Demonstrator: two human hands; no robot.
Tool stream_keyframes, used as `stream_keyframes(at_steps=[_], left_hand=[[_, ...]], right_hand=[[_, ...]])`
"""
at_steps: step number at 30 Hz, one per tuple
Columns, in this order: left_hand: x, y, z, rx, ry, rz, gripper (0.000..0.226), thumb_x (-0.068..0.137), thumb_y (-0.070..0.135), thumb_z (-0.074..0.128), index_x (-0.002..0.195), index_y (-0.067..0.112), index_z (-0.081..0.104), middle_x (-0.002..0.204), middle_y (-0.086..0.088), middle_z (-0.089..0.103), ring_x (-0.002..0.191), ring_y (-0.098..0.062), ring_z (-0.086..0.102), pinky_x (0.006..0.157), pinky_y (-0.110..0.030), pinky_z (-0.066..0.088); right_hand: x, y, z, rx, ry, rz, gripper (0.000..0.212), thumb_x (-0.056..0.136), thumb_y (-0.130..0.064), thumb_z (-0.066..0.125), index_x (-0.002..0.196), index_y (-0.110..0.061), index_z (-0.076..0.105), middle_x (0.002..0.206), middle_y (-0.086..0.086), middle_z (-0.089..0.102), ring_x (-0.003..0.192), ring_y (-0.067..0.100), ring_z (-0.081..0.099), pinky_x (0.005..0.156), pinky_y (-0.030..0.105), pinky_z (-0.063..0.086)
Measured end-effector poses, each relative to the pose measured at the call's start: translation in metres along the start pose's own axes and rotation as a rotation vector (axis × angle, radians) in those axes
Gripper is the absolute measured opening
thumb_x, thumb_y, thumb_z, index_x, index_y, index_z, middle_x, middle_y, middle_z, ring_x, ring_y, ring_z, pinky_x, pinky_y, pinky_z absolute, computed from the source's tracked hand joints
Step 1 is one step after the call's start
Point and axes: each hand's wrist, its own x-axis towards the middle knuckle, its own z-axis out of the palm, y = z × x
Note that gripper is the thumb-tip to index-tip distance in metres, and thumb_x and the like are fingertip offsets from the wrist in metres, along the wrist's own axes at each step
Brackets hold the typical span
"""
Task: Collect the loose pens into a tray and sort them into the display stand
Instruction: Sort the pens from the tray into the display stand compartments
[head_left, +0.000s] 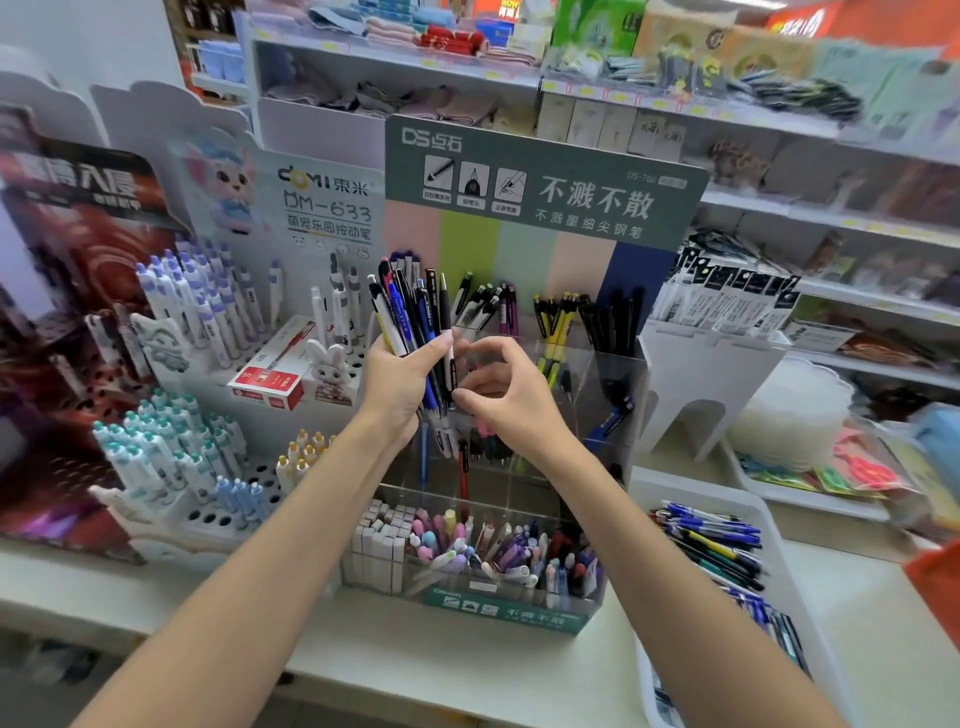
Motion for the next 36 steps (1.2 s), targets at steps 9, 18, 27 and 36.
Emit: stream_keyframes(at_steps=[9,18,27,36], left_hand=[[0.012,0.010,0.002,0.020,0.040,0.009,0.022,0.088,0.004,0.072,0.109,0.000,0.067,0.094,-0.013,0.076,0.089,-0.027,0.074,0.083,-0.045,0.059],[0.023,0.016,-0.012,0.068,0.023,-0.022,0.008,0.089,0.000,0.068,0.097,0.002,0.067,0.087,-0.011,0.075,0.071,-0.017,0.073,0.064,-0.027,0.059],[0.021,0.018,-0.033,0.051,-0.084,-0.057,0.014,0.088,0.001,0.068,0.101,0.005,0.068,0.098,-0.011,0.077,0.083,-0.020,0.074,0.074,-0.030,0.061],[0.015,0.022,-0.055,0.026,-0.075,-0.055,0.015,0.089,-0.002,0.065,0.103,0.001,0.069,0.094,-0.009,0.077,0.080,-0.016,0.074,0.070,-0.025,0.059]], right_hand=[[0.020,-0.007,0.002,0.040,0.035,0.058,0.033,0.082,-0.005,0.076,0.111,-0.010,0.061,0.105,0.000,0.068,0.093,0.008,0.067,0.083,0.025,0.056],[0.061,-0.023,-0.036,-0.043,0.364,-0.044,0.018,0.095,-0.012,0.056,0.106,-0.013,0.070,0.090,0.005,0.067,0.072,0.014,0.060,0.064,0.034,0.050],[0.098,-0.040,-0.052,-0.404,0.457,-0.316,0.017,0.094,-0.009,0.061,0.108,-0.003,0.069,0.099,0.007,0.070,0.089,0.014,0.063,0.083,0.022,0.051],[0.105,-0.019,-0.012,-0.531,0.296,-0.273,0.024,0.092,-0.018,0.068,0.111,-0.004,0.065,0.101,0.010,0.072,0.092,0.024,0.066,0.081,0.036,0.053]])
